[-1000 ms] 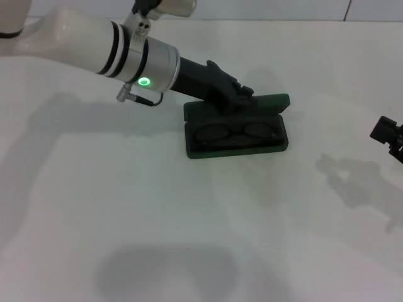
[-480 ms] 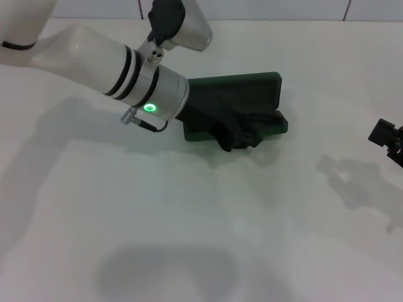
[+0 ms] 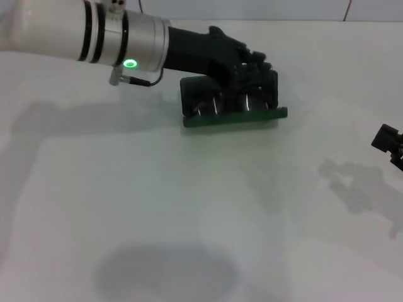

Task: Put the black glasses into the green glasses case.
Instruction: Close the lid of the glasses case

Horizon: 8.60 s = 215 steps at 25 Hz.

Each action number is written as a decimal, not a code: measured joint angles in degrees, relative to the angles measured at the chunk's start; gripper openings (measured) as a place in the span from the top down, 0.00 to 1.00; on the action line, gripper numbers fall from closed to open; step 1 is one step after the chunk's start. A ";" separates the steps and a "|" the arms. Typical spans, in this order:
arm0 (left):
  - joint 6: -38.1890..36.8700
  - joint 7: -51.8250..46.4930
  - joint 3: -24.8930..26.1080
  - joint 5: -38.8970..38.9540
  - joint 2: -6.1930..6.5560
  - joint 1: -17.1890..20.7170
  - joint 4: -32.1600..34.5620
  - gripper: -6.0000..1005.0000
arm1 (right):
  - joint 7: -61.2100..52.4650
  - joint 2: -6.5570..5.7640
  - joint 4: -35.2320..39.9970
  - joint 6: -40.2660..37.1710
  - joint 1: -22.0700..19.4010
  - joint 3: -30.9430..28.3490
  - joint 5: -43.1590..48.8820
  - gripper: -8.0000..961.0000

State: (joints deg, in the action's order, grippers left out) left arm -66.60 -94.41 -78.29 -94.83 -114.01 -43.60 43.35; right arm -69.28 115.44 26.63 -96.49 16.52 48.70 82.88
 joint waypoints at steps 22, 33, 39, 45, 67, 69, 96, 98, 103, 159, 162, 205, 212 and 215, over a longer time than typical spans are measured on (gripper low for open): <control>7.88 1.76 4.33 -17.25 -5.44 -4.06 -11.12 0.81 | 0.25 0.23 -0.95 2.33 1.36 1.05 0.00 0.82; 6.88 1.77 1.35 -17.13 -5.72 -4.58 -15.87 0.81 | 1.16 0.22 -1.50 2.67 1.51 1.04 0.00 0.81; 2.59 1.74 0.68 -15.79 -5.94 -3.50 -13.20 0.81 | 1.25 0.09 -1.50 2.54 1.17 1.01 0.01 0.81; -7.22 0.70 1.16 -11.24 -5.50 4.36 2.13 0.81 | 1.36 0.12 -1.50 2.66 1.01 1.01 0.54 0.81; 8.93 0.35 -12.01 -12.50 -5.96 14.53 14.52 0.82 | 1.39 0.04 -1.49 4.57 1.41 1.02 0.63 0.81; 14.35 -2.05 -17.82 -15.80 -5.96 18.51 21.00 0.82 | 1.28 0.00 -1.49 4.63 1.44 1.05 0.63 0.81; 45.02 -37.98 -42.88 -62.85 -6.49 28.82 33.32 0.82 | 1.16 0.04 -2.82 5.19 2.38 1.22 0.89 0.80; 45.21 -38.86 -42.91 -62.90 -6.57 28.34 33.04 0.82 | 1.17 0.04 -2.83 5.19 2.38 1.22 0.89 0.80; 45.10 -40.07 -43.21 -63.74 -6.59 26.73 31.22 0.81 | 1.22 0.05 -2.91 5.18 2.33 1.22 0.89 0.80; 42.41 -41.47 -46.20 -67.51 -6.45 24.56 29.55 0.83 | 1.34 -0.04 -2.90 5.35 2.42 0.80 0.97 0.78; 40.22 -42.22 -46.16 -67.50 -6.41 24.15 29.74 0.83 | 1.34 -0.01 -2.90 5.36 2.39 0.89 0.97 0.78; 9.11 -17.18 -7.79 -18.75 -5.51 11.47 26.94 0.83 | 2.82 -0.12 -2.98 4.64 0.60 0.61 0.98 0.77; 3.74 -13.59 -1.78 -18.35 -5.34 4.62 15.63 0.83 | 2.84 -0.13 -3.00 4.64 0.78 0.72 0.98 0.77; 5.05 -11.66 -0.70 -18.26 -5.57 3.60 12.82 0.83 | 2.83 -0.13 -2.99 4.57 0.89 0.82 0.98 0.77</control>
State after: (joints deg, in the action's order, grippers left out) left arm -61.54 -106.06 -79.00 -113.09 -119.58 -40.00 56.17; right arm -66.45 115.31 23.64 -91.93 17.41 49.52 83.85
